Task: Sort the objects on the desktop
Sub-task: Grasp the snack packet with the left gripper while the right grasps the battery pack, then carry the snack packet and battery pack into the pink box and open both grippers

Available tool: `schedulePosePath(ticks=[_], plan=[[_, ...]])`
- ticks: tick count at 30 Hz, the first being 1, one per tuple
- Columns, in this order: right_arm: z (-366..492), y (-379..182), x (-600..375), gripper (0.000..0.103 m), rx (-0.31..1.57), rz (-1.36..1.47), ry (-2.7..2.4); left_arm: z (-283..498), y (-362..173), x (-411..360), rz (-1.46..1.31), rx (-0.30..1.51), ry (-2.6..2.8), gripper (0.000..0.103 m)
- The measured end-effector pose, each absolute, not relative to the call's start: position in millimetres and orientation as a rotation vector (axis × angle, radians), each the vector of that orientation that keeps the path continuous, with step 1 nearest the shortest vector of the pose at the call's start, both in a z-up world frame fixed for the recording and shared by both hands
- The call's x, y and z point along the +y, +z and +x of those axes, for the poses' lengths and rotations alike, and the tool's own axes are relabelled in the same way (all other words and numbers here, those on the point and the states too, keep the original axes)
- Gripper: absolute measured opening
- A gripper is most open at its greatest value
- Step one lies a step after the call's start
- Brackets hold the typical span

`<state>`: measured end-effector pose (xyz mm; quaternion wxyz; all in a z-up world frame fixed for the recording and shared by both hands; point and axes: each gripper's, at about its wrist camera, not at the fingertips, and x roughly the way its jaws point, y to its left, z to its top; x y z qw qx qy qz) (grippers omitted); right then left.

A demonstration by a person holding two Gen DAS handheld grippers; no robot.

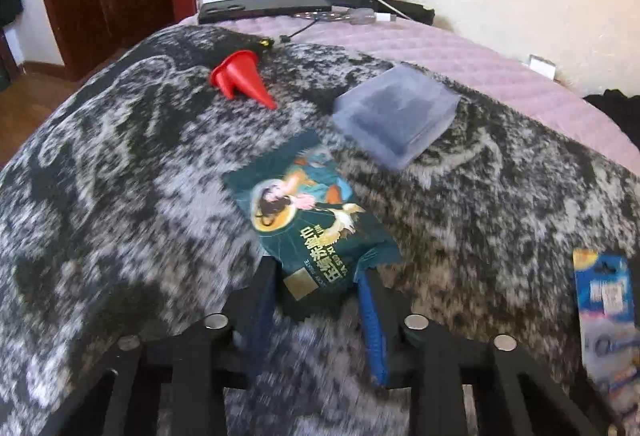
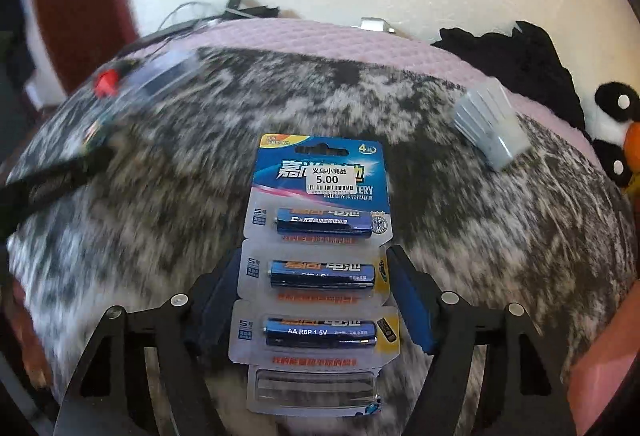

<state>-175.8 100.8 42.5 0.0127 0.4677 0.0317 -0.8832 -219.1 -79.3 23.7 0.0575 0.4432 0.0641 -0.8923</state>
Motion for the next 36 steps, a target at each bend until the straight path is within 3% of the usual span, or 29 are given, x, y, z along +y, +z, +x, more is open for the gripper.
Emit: schedulePosePath(ticks=[5, 7, 19, 24, 36], plan=[[-105, 71, 122, 0.075, 0.033, 1.367, -2.746, -178, 29, -69, 1.341, 0.032, -2.676, 0.026], [-72, 84, 133, 0.075, -0.03, 1.327, -2.744, -160, 34, -69, 1.307, -0.023, -2.668, 0.006], [68, 140, 194, 0.075, -0.356, 1.136, -2.759, 56, 106, -7, 0.937, -0.443, -2.837, 0.007], [105, 176, 206, 0.076, -0.353, 0.979, -2.8, 126, 134, 26, 0.751, -0.558, -2.935, 0.007], [210, 255, 323, 0.076, -0.419, 0.644, -3.135, 177, 219, 166, 0.598, -0.585, -3.295, 0.007]])
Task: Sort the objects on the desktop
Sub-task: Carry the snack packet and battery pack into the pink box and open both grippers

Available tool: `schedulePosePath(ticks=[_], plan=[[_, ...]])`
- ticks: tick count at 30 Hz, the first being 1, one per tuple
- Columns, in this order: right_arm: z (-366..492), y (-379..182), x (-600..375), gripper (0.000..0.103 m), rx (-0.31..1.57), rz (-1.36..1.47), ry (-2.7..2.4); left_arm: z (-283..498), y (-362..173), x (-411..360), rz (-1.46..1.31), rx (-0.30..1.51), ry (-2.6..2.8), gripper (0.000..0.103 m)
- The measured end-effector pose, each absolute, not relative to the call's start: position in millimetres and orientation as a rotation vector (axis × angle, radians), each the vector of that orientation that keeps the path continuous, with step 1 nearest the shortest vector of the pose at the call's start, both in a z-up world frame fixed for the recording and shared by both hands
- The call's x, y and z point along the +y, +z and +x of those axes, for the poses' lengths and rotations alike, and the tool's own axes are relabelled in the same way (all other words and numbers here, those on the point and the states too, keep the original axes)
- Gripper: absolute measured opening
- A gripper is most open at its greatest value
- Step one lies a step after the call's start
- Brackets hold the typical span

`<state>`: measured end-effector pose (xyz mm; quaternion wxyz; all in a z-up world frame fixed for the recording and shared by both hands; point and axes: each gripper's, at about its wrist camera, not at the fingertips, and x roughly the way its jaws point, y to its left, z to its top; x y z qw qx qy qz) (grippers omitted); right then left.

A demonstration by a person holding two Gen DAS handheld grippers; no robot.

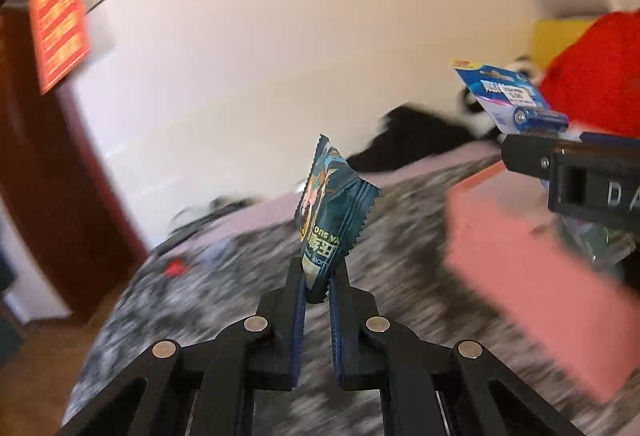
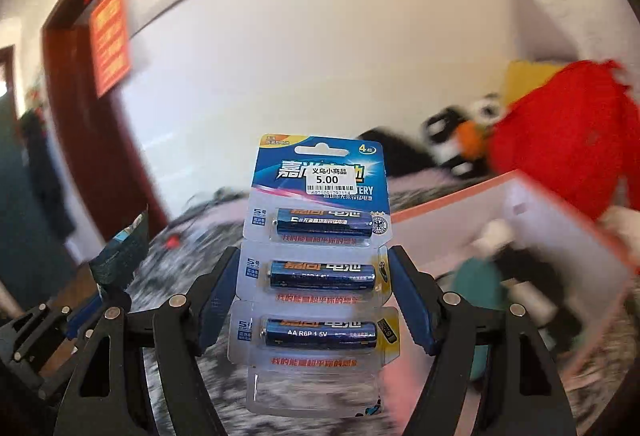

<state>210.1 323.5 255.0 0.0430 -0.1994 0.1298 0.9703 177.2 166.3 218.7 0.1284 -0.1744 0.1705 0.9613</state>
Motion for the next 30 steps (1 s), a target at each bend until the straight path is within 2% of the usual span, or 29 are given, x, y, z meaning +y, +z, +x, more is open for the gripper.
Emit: schedulePosePath(ticks=[4, 9, 11, 12, 13, 14, 15, 16, 18, 24, 30], plan=[[241, 264, 390, 0.076, 0.405, -0.52, 2.826, 176, 239, 223, -0.475, 0.452, 2.69, 0.007], [259, 261, 465, 0.077, 0.519, -0.482, 2.676, 161, 252, 292, -0.483, 0.414, 2.567, 0.007], [256, 260, 486, 0.078, 0.557, -0.473, 2.649, 150, 251, 312, -0.518, 0.416, 2.532, 0.014], [253, 259, 495, 0.08, 0.579, -0.483, 2.648, 141, 248, 324, -0.578, 0.412, 2.473, 0.025], [247, 255, 503, 0.082, 0.609, -0.507, 2.647, 135, 245, 331, -0.624, 0.407, 2.432, 0.067], [244, 249, 508, 0.085, 0.639, -0.528, 2.612, 130, 243, 337, -0.665, 0.402, 2.395, 0.087], [241, 243, 513, 0.095, 0.668, -0.549, 2.576, 125, 241, 343, -0.705, 0.397, 2.357, 0.098], [242, 240, 516, 0.103, 0.704, -0.538, 2.544, 125, 241, 342, -0.685, 0.395, 2.369, 0.098], [243, 240, 519, 0.103, 0.734, -0.511, 2.516, 126, 247, 331, -0.619, 0.359, 2.396, 0.1], [261, 256, 501, 0.103, 0.659, -0.37, 2.552, 120, 273, 285, -0.547, 0.187, 2.485, 0.102], [245, 267, 480, 0.103, 0.614, -0.316, 2.588, 121, 279, 232, -0.544, 0.138, 2.57, 0.102]])
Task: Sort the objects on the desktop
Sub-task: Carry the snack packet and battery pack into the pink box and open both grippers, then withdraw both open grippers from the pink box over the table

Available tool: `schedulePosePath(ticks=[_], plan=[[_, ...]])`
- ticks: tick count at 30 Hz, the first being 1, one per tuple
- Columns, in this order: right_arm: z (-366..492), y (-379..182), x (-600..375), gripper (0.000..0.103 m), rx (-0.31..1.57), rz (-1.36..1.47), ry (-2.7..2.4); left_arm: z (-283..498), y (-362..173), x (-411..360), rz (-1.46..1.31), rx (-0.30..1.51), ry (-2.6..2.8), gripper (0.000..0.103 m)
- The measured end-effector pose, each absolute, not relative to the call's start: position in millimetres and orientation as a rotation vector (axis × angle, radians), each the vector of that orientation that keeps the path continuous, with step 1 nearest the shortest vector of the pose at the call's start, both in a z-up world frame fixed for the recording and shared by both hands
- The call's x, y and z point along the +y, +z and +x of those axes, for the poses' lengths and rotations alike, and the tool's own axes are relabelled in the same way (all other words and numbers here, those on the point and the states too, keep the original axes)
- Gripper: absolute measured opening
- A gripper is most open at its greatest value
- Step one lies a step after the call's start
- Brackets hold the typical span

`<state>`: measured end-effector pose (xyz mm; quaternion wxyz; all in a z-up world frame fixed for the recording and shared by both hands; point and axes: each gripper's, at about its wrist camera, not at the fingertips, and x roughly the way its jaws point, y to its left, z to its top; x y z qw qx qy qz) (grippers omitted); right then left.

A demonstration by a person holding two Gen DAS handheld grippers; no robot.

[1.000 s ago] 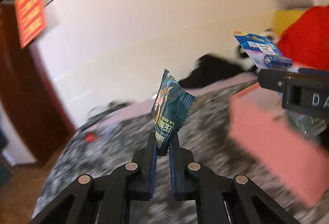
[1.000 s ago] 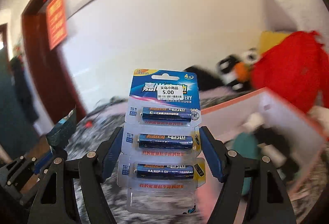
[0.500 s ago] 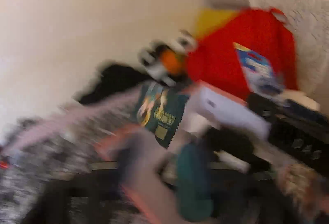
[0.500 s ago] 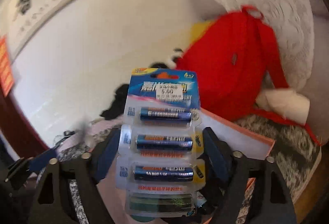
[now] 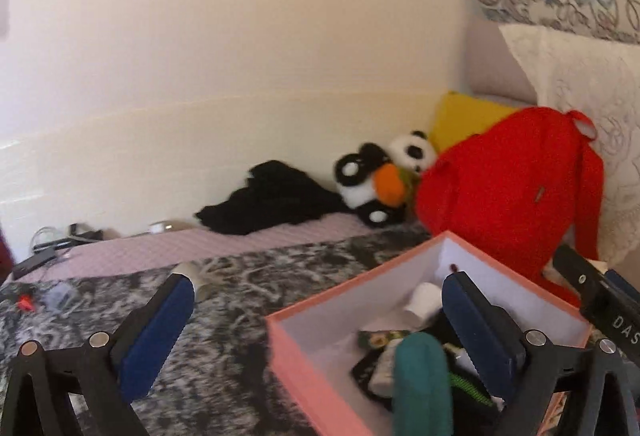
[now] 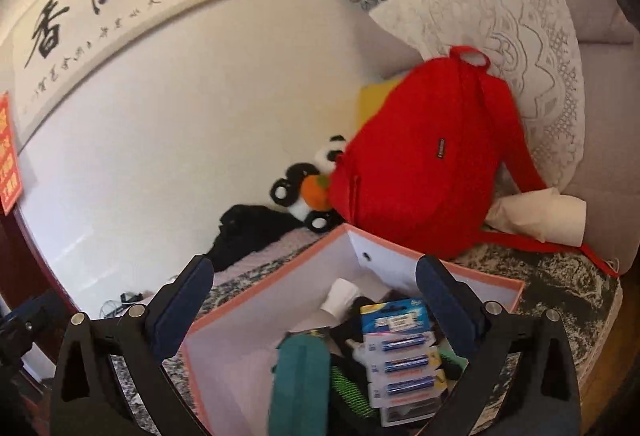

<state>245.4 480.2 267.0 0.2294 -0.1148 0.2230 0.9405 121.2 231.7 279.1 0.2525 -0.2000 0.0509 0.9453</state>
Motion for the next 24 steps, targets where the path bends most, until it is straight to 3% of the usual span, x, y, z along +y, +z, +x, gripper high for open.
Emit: schedulePosePath(ticks=[15, 24], plan=[[161, 246, 284, 0.103, 0.3, -0.516, 2.91, 86, 187, 48, -0.87, 0.14, 2.835, 0.102], [82, 154, 178, 0.103, -0.048, -0.869, 2.968, 29, 92, -20, -1.137, -0.017, 2.851, 0.102]])
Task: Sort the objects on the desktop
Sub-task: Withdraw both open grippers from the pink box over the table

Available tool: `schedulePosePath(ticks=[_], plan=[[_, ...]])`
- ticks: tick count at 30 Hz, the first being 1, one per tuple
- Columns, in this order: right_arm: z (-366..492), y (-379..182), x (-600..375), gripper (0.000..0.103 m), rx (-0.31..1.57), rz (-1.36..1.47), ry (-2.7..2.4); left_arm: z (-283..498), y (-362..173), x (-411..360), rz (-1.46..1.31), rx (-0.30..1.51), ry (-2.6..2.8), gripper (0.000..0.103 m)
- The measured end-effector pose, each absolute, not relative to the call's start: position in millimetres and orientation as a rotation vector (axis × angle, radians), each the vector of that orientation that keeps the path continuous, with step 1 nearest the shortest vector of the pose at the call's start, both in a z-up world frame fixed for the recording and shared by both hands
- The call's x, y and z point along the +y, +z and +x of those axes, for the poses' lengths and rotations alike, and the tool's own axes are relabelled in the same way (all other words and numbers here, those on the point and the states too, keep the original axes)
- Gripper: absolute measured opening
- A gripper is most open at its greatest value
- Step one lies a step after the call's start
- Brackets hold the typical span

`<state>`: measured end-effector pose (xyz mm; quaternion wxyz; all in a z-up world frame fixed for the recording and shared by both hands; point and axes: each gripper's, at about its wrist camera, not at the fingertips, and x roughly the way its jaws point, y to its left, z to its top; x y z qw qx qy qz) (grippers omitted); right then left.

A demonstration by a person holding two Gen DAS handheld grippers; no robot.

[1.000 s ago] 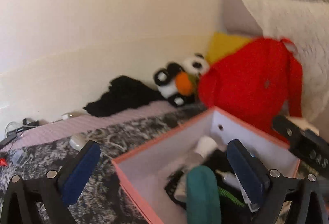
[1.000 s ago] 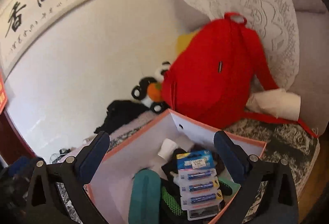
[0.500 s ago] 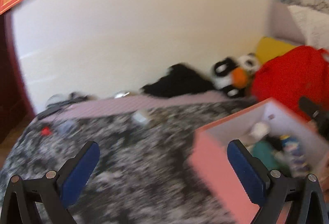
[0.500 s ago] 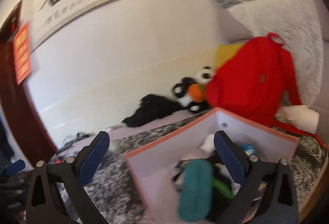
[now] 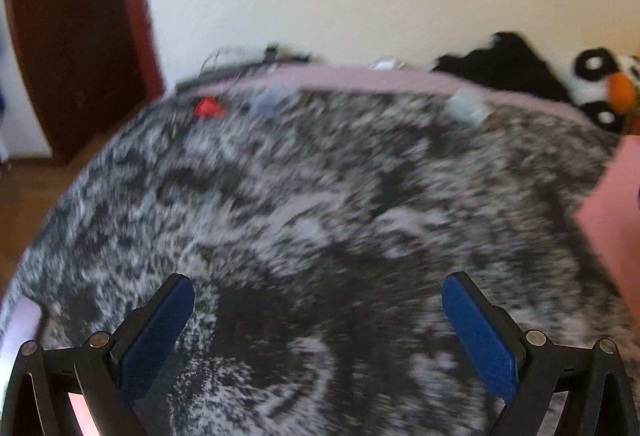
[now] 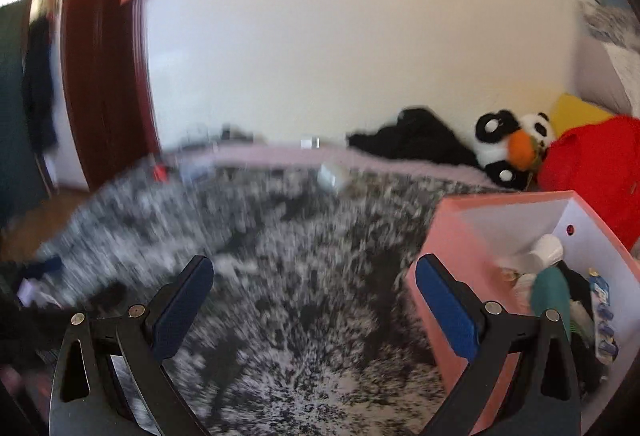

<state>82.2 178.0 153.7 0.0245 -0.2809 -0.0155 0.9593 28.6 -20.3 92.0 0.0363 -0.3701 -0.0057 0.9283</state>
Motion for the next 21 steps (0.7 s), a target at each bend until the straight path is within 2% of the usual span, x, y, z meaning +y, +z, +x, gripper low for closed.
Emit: schedulePosePath(ticks=[1, 6, 8, 11, 13, 14, 17, 21], plan=[[71, 138, 170, 0.103, -0.083, -0.917, 2.945, 20, 84, -26, -1.165, -0.07, 2.833, 0.102], [28, 90, 167, 0.103, -0.02, -1.083, 2.871, -11, 51, -37, -1.26, -0.207, 2.819, 0.102], [16, 75, 169, 0.103, 0.007, -1.117, 2.844, -18, 43, -34, -1.256, -0.182, 2.84, 0.102], [2, 51, 171, 0.103, 0.017, -1.165, 2.806, -28, 27, -22, -1.253, -0.05, 2.903, 0.102], [-9, 28, 166, 0.103, -0.053, -1.296, 2.728, -34, 12, -13, -1.305, 0.046, 2.93, 0.102], [-16, 19, 167, 0.103, -0.04, -1.377, 2.697, -36, 8, -12, -1.344, 0.047, 2.926, 0.103], [-14, 20, 180, 0.103, 0.066, -1.382, 2.727, -39, 2, -12, -1.407, -0.01, 2.915, 0.103], [-14, 19, 180, 0.103, 0.037, -1.373, 2.722, -38, 1, -11, -1.41, -0.029, 2.922, 0.103]])
